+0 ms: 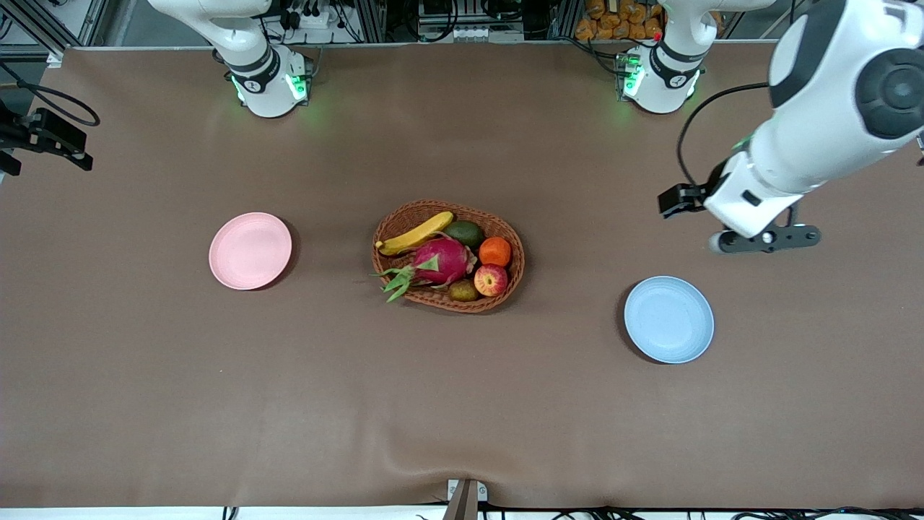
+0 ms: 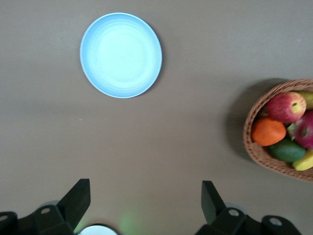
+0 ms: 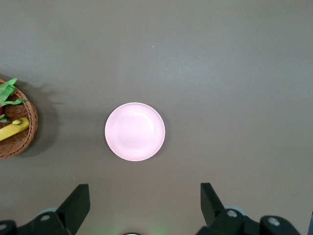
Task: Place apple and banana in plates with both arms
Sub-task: 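Move the left gripper over the basket toward the red apple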
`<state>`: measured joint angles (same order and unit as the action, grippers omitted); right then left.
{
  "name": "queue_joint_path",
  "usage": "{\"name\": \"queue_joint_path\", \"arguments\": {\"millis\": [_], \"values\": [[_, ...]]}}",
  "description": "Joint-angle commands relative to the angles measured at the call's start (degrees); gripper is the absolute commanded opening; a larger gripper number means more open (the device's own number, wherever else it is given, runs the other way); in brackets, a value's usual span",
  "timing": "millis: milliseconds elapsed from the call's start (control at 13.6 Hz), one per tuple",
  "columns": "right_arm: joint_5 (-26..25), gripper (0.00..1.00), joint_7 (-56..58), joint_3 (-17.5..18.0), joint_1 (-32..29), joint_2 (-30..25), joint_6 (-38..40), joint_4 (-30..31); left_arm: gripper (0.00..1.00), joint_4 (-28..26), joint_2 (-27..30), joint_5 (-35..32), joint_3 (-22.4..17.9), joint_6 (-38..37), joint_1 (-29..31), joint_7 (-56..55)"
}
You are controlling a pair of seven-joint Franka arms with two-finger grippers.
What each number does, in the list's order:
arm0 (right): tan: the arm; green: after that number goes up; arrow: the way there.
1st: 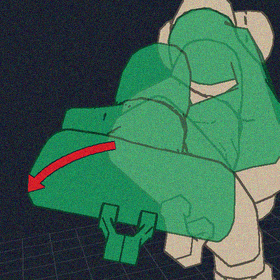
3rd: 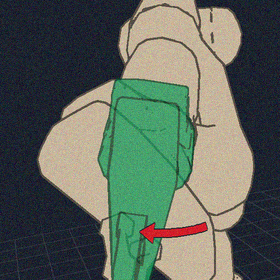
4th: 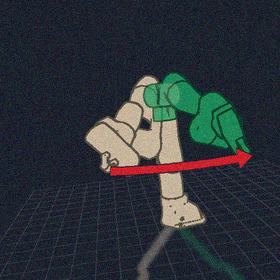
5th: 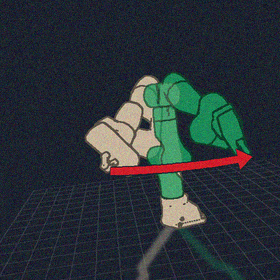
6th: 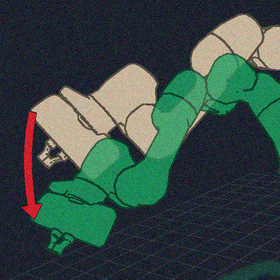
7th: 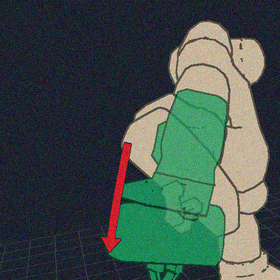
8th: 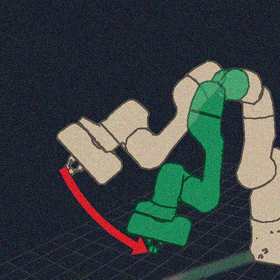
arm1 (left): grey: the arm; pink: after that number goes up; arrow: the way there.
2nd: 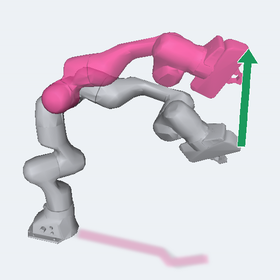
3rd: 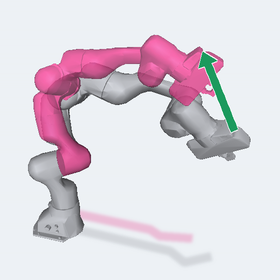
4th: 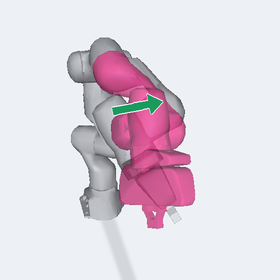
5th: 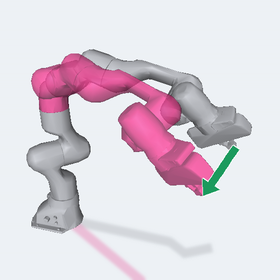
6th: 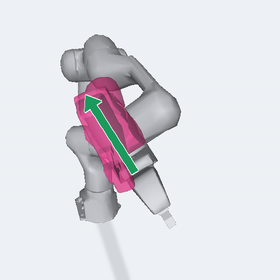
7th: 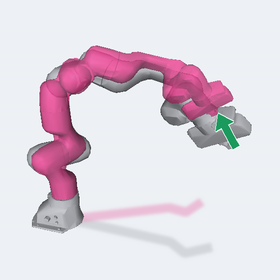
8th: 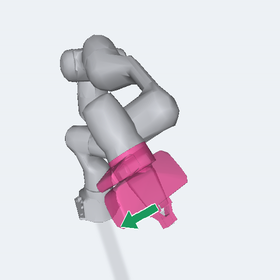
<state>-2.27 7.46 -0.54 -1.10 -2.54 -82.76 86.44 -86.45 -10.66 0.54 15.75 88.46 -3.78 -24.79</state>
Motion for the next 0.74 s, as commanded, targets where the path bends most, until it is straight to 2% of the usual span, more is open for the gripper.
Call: {"name": "queue_joint_path", "arguments": {"millis": [0, 662], "values": [[-0.19, 1.00, 0.80, 0.72, -1.19, 0.61, 0.49, -1.19, 1.00, 0.84, -2.34, 0.78, 0.60, 2.67, -2.01, -5.60], [-0.19, 1.00, 0.80, 0.72, -1.27, 0.61, 0.58, -1.10, 1.00, 1.10, -9.20, 0.07, 0.60, 12.25, -10.19, -19.59]]}}
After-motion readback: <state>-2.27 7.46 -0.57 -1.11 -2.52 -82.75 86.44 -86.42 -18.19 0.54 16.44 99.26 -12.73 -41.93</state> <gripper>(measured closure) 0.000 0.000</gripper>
